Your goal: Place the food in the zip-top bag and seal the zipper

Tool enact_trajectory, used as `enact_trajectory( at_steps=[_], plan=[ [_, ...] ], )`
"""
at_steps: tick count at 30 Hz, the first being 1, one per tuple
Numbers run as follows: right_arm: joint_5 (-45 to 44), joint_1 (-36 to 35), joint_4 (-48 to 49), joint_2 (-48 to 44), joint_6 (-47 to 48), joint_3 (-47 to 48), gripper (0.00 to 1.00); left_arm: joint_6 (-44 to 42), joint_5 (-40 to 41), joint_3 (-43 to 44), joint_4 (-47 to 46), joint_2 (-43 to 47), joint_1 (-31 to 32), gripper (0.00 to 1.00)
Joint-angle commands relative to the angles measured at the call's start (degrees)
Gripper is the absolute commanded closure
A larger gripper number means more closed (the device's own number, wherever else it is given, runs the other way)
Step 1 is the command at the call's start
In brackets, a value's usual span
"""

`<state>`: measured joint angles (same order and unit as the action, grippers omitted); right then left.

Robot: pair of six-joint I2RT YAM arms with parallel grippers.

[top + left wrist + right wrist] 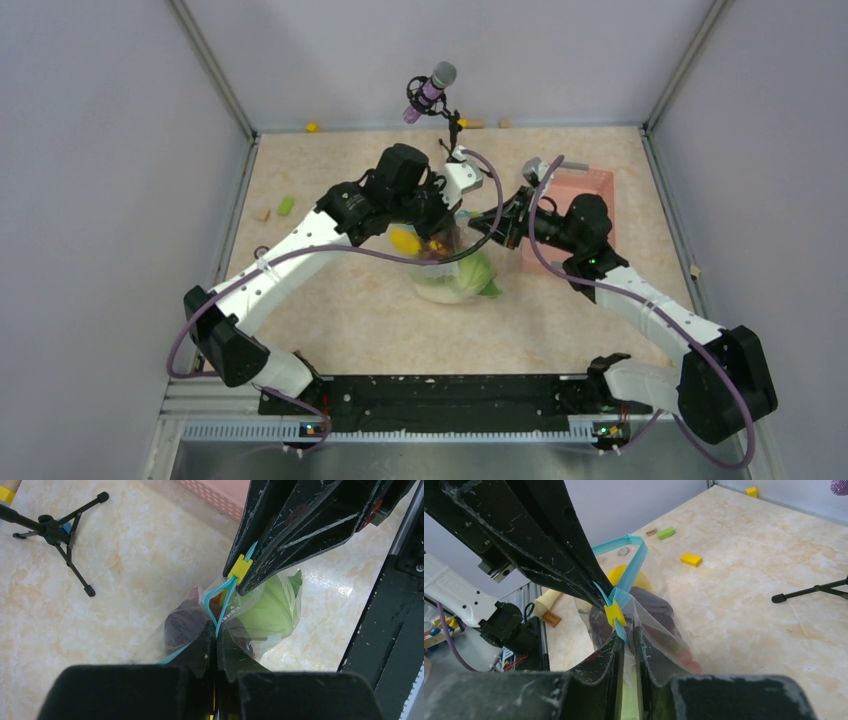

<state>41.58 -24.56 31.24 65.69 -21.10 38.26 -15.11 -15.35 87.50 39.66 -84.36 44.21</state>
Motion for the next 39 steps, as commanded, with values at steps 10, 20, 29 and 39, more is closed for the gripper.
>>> enact_trajectory(
  at_steps=[10, 20, 29, 39],
  plan=[
    [5.9, 0.4, 6.2, 1.8, -0.1, -0.7, 0.86, 1.3, -1.3, 0.0, -6.8, 3.8, 0.3, 1.00],
    [4.4, 0.4, 7.2, 1.0, 2.4, -3.5, 0.84, 1.0, -1.8, -0.8, -7.5, 4.8, 0.3, 1.00],
    [5.5, 0.4, 17.7, 1.1, -1.6, -5.2, 0.80, 0.6, -3.0, -1.3, -7.6, 5.6, 0.4, 1.00],
    [8.0, 0.4, 26.9, 5.4, -6.8, -5.2, 0.79, 0.7, -3.9, -1.5, -7.4, 5.8, 0.4, 1.00]
  ],
)
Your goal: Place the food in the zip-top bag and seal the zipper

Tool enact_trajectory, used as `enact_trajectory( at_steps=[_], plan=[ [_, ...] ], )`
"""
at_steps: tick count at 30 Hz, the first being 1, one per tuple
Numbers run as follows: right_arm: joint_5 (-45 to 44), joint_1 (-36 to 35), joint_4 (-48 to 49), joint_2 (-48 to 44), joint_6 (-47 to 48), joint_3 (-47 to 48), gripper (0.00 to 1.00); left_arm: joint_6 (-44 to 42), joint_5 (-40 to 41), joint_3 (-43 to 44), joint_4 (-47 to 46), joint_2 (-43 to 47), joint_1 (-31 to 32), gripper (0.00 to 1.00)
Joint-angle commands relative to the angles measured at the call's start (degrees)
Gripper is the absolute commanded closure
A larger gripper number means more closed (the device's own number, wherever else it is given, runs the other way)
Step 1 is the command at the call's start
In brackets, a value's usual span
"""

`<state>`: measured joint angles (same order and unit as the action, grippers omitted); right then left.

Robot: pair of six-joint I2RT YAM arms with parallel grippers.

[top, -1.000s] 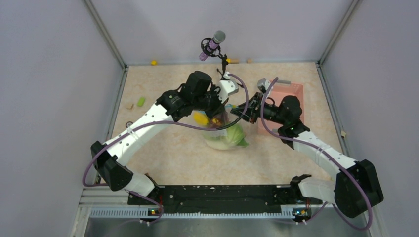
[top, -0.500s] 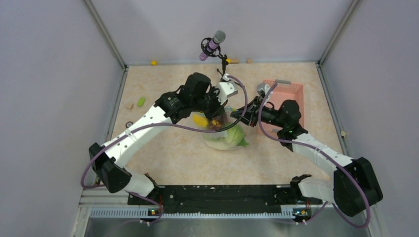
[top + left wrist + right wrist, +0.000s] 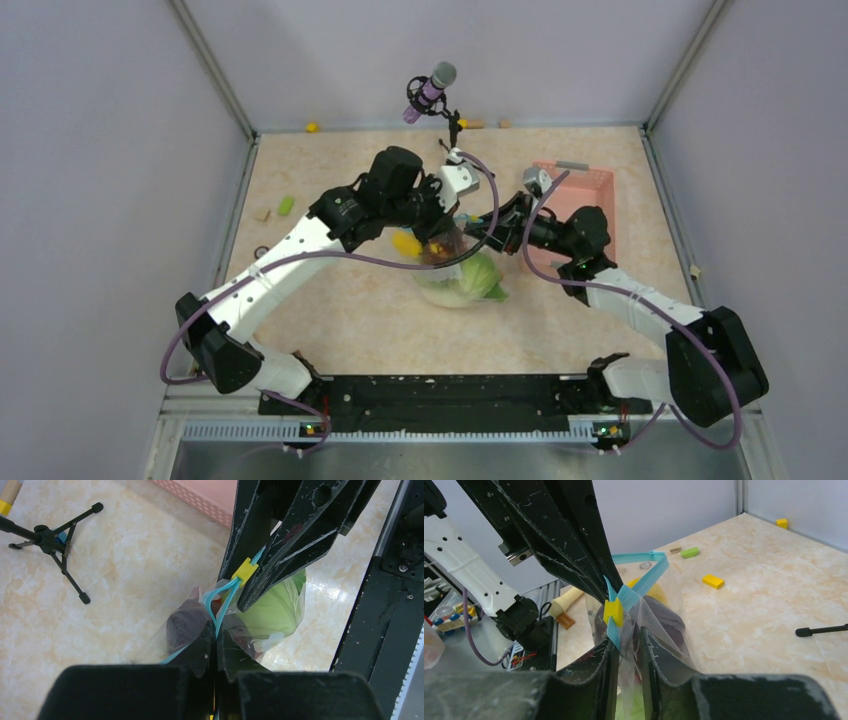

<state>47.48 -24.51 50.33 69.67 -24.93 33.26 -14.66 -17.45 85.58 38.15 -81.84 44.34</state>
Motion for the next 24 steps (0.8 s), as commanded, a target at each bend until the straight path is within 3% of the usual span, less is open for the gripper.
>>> enact_trajectory(
  at_steps=[1, 10, 11, 13, 14, 17, 20, 24],
  plan=[
    [2.6, 0.3, 8.3, 1.7, -3.3, -0.1, 0.81, 0.1, -1.7, 0.4, -5.8, 3.3, 0.2, 1.00],
    [4.2, 0.4, 9.9, 0.5, -4.2, -0.5, 1.00, -0.5, -1.0, 0.1, -5.6, 3.2, 0.2, 0.99],
    [5.1, 0.4, 8.3, 0.2, -3.2, -0.2, 1.00, -0.6, -0.8, 0.2, -5.5, 3.2, 0.2, 0.89],
    [6.4, 0.3, 3.2, -0.6, -0.4, 0.6, 1.00, -1.2, -0.6, 0.3, -5.4, 3.3, 0.2, 0.54],
    [6.9, 0.4, 0.2, -1.2, 1.6, 0.9, 1.00, -1.5, -0.6, 0.2, -5.4, 3.5, 0.2, 0.42],
    [7.7, 0.4, -10.5, -3.6, 9.4, 2.1, 1.00, -2.1, -1.2, 0.1, -6.1, 3.7, 0.2, 0.18],
    [8.2, 0.4, -22.2, -6.0, 17.8, 4.4, 1.00, -3.4, -4.6, 0.5, -6.2, 3.5, 0.2, 0.06],
    [6.7, 0.4, -28.8, -7.9, 22.3, 5.9, 1.00, -7.1, -10.6, 1.1, -6.0, 2.5, 0.3, 0.02]
  ],
)
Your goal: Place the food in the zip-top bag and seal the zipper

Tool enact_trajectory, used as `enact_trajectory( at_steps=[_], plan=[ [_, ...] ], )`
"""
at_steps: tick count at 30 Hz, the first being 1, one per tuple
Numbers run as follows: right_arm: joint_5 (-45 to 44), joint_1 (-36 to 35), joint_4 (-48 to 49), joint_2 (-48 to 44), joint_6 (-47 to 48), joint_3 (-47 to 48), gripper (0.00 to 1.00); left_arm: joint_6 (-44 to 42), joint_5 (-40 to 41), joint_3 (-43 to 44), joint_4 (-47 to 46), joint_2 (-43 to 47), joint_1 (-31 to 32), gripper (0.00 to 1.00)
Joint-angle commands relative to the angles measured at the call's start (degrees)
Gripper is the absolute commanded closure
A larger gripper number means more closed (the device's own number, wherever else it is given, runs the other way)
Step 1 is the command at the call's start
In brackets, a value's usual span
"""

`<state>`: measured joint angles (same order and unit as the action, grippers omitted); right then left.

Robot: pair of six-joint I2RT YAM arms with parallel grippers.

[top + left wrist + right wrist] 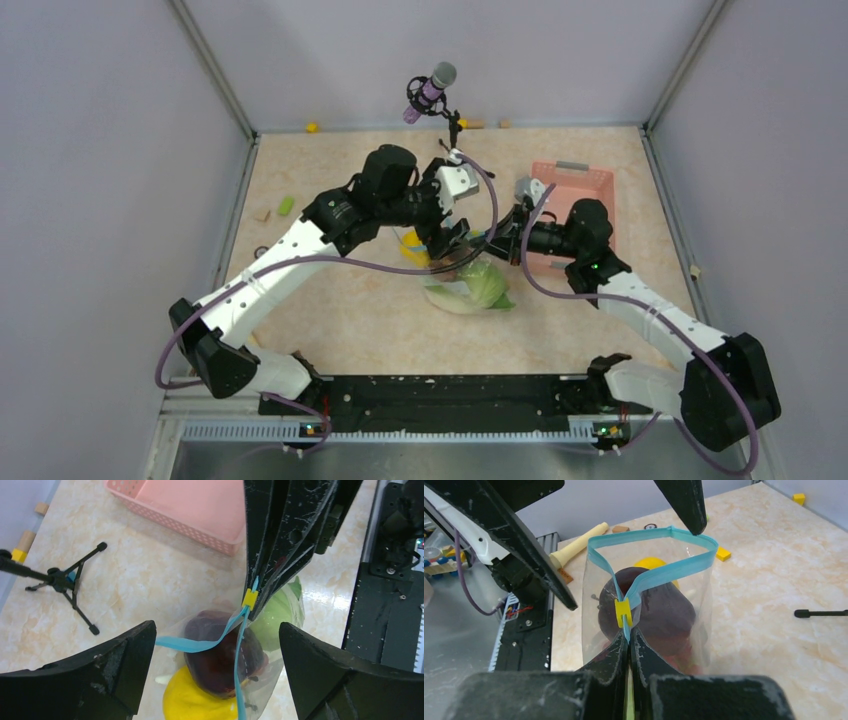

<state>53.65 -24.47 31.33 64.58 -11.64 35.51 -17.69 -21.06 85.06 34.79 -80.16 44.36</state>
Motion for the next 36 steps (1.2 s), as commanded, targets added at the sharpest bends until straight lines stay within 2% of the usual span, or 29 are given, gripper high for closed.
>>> enact_trajectory(
  at_steps=[1, 9, 11, 14, 16, 22, 26, 29, 32, 34, 36],
  plan=[
    [-0.2, 0.3, -10.3, -3.3, 9.1, 3.7, 1.00, -4.9, -8.6, 1.9, -2.4, 0.4, 0.2, 0.02],
    [-2.4, 0.4, -7.2, -4.9, 9.5, 1.7, 1.00, -6.2, -15.7, 5.4, -2.0, -3.9, 0.2, 0.03],
    [-2.1, 0.3, -6.5, -5.0, 9.1, 1.4, 1.00, -6.0, -17.3, 6.7, -0.7, -5.2, 0.2, 0.07],
    [-1.7, 0.3, -6.3, -5.4, 9.1, 1.5, 1.00, -5.6, -17.5, 8.5, 0.9, -7.2, 0.2, 0.24],
    [-1.3, 0.4, -6.3, -5.5, 9.1, 1.6, 1.00, -5.5, -17.6, 9.8, 2.2, -8.3, 0.2, 0.30],
    [-1.7, 0.3, -6.0, -5.7, 8.1, 1.5, 1.00, -6.8, -19.1, 10.4, 4.3, -8.9, 0.2, 0.42],
    [-1.7, 0.4, -6.1, -6.2, 7.9, 1.5, 1.00, -7.3, -18.0, 9.5, 4.2, -8.5, 0.2, 0.46],
    [-1.3, 0.4, -6.4, -6.4, 8.0, 1.5, 1.00, -6.6, -17.7, 9.5, 3.8, -8.9, 0.2, 0.56],
    [-1.3, 0.3, -6.5, -6.4, 8.0, 1.5, 1.00, -6.9, -18.1, 9.6, 4.0, -9.0, 0.2, 0.60],
    [-1.4, 0.3, -6.5, -6.4, 8.0, 1.5, 1.00, -7.5, -18.5, 9.3, 4.3, -8.9, 0.2, 0.67],
    [-1.6, 0.3, -6.5, -6.4, 8.0, 1.5, 1.00, -8.3, -19.0, 8.9, 4.7, -8.6, 0.2, 0.69]
  ],
)
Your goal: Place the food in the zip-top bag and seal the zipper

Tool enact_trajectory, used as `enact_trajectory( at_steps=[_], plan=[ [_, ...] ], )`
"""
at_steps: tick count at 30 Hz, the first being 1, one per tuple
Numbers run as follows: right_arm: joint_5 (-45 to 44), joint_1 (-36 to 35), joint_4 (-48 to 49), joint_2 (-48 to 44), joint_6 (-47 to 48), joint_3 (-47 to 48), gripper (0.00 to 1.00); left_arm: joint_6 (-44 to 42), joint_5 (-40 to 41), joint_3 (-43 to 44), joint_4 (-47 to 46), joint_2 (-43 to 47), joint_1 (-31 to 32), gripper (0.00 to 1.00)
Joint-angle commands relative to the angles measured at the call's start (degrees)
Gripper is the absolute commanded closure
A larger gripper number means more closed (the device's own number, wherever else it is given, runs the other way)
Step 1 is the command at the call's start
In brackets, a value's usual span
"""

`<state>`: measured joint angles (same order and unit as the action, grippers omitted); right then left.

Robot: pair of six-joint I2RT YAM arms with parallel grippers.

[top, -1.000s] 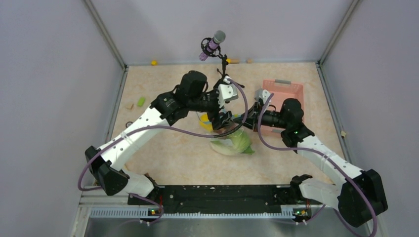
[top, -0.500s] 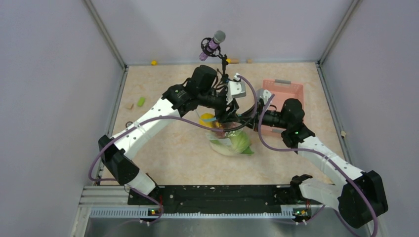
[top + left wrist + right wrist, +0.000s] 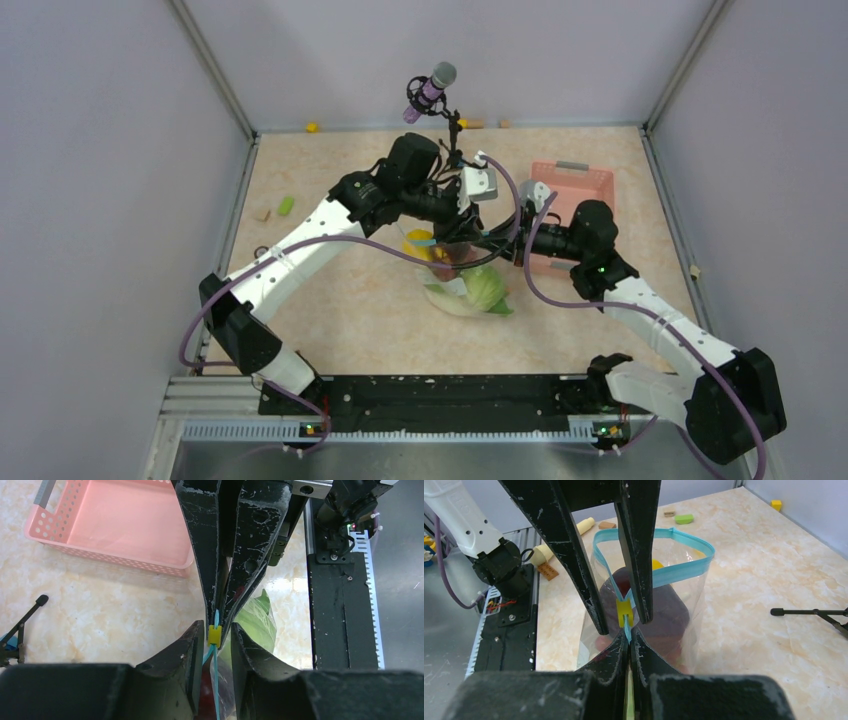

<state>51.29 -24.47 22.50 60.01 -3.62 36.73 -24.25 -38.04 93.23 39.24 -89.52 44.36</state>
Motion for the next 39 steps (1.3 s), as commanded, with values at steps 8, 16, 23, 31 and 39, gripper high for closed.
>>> enact_trajectory(
  at_steps=[8, 16, 23, 31, 39],
  plan=[
    [0.4, 0.3, 3.3, -1.3, -0.4, 0.1, 1.00, -2.2, -2.5, -1.2, 0.3, 1.5, 0.2, 0.83],
    [0.7, 0.3, 3.9, -0.7, -0.8, 0.0, 1.00, -1.7, -3.2, -1.3, -0.2, 1.6, 0.2, 1.00],
    [-2.2, 0.3, 0.0, -2.3, 1.1, 0.0, 1.00, -2.8, 3.0, -2.4, 0.9, 2.1, 0.2, 1.00],
    [-6.8, 0.4, -3.3, -5.5, 1.7, -1.2, 1.00, -4.0, 11.4, -2.1, 2.7, 1.5, 0.2, 1.00],
    [-13.4, 0.4, -5.4, -9.5, 1.5, -2.3, 1.00, -5.1, 16.4, -4.0, 1.6, 3.8, 0.1, 1.00]
  ],
)
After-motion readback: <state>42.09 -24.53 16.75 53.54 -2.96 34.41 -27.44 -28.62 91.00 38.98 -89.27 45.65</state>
